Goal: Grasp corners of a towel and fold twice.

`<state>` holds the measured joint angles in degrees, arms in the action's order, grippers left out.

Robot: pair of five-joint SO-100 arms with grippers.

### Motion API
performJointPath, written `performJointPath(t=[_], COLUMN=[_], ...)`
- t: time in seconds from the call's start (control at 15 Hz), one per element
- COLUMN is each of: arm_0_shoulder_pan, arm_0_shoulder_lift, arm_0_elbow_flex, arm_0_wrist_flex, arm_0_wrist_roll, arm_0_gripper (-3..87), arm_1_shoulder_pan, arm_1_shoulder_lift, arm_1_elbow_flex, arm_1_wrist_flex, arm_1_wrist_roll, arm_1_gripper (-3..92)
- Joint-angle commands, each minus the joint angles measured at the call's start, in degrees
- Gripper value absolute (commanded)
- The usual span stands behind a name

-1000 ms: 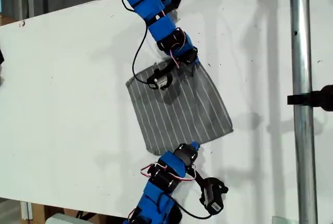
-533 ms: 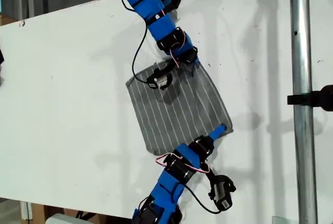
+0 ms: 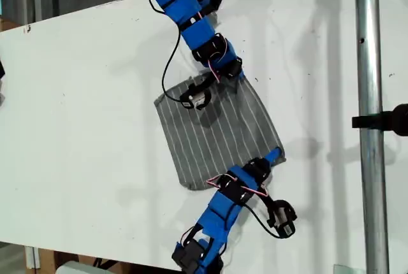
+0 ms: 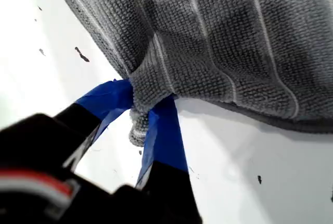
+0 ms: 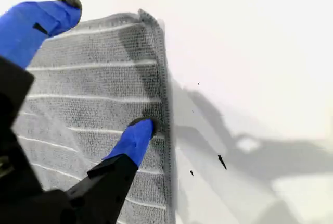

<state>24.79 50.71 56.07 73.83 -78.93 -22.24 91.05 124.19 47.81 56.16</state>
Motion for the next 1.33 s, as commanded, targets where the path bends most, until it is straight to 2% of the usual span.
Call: performJointPath(t=[0.0,0.27,0.47,0.67,0.8,0.87,1.0,1.27], arm_0_shoulder_pan=[-0.7,-1.1,-1.4,-0.8,-0.5,-0.5,-0.1,0.7], arm_0_shoulder_lift=[-2.5,-10.6,-12.4,-15.7,-16.3,-16.3,-15.5,-9.0], arm_0_elbow_flex=[-4.0,-5.4,-6.1,-6.2,-6.2,-6.3,-6.4,-6.4], arm_0_wrist_flex=[-1.1,1.0,5.4,7.3,8.3,9.1,10.5,10.9], arm_0_wrist_roll=[-1.8,-7.7,-12.0,-14.8,-14.5,-13.4,-12.3,-9.0], arm_0_gripper=[37.4,32.2,19.4,20.9,15.8,8.1,-1.2,-3.1], arm_1_shoulder_pan=[0.4,0.2,0.2,0.2,0.2,0.2,0.2,0.0], arm_1_shoulder_lift=[1.3,1.3,1.3,1.4,1.5,1.5,1.6,3.0], arm_1_elbow_flex=[0.0,0.1,0.3,0.4,0.4,0.4,0.4,0.4], arm_1_wrist_flex=[-1.0,-1.2,-1.6,-1.6,-1.6,-1.6,-1.6,-1.4], arm_1_wrist_roll=[0.5,0.5,0.5,0.5,0.5,0.5,0.5,0.5], arm_1_gripper=[-0.1,-0.1,-0.1,-0.1,-0.1,-0.1,-0.1,-0.1])
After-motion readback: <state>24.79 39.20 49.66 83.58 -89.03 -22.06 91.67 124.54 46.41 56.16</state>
